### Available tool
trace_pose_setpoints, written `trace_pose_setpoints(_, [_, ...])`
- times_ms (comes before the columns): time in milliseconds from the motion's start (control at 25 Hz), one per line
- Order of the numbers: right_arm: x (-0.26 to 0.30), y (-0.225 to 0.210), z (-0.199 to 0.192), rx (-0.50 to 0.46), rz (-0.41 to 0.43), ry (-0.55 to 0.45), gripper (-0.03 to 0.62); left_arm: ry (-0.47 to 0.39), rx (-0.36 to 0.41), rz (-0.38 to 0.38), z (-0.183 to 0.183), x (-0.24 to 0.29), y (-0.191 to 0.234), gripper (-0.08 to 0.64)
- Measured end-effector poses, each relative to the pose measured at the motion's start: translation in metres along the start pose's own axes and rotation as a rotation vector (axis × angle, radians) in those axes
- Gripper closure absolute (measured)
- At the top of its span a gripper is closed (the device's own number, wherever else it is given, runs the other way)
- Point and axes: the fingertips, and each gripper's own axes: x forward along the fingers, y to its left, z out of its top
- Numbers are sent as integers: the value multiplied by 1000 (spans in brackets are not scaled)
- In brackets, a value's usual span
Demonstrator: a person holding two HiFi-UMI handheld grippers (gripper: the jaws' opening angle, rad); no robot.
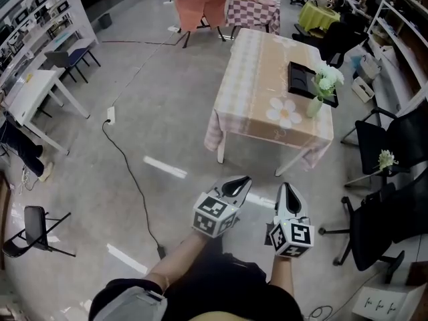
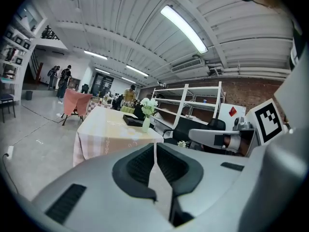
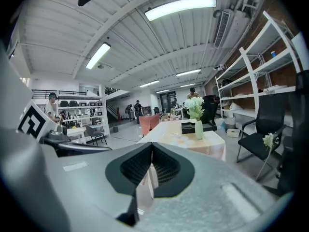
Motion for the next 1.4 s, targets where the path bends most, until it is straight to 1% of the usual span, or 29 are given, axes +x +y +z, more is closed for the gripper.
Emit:
trace_pose_setpoints(200, [36, -10, 2, 24, 0, 15, 588, -1, -4, 2, 11, 23, 24, 535])
trace_pose_setpoints(480, [83, -9, 6, 17, 21, 26, 588, -11, -2, 17, 27, 44, 64, 535])
trace_pose_setpoints(720, [117, -12, 11, 30, 25, 19, 588, -15, 30, 12, 39, 62, 88, 535])
trace_pose_setpoints(920, [128, -11, 8, 38, 20, 15, 588, -7, 20, 12, 35, 66, 98, 535])
trace_pose_setpoints(1080, [129, -6, 3, 38, 38, 30, 588, 10, 6, 18, 30, 64, 101, 535])
trace_pose_setpoints(1200, [131, -5, 1, 40, 36, 37, 588, 11, -2, 15, 29, 63, 102, 535])
trace_pose_setpoints(1400, [142, -5, -3, 25, 42, 57, 588, 15, -11, 43, 25, 64, 112, 535])
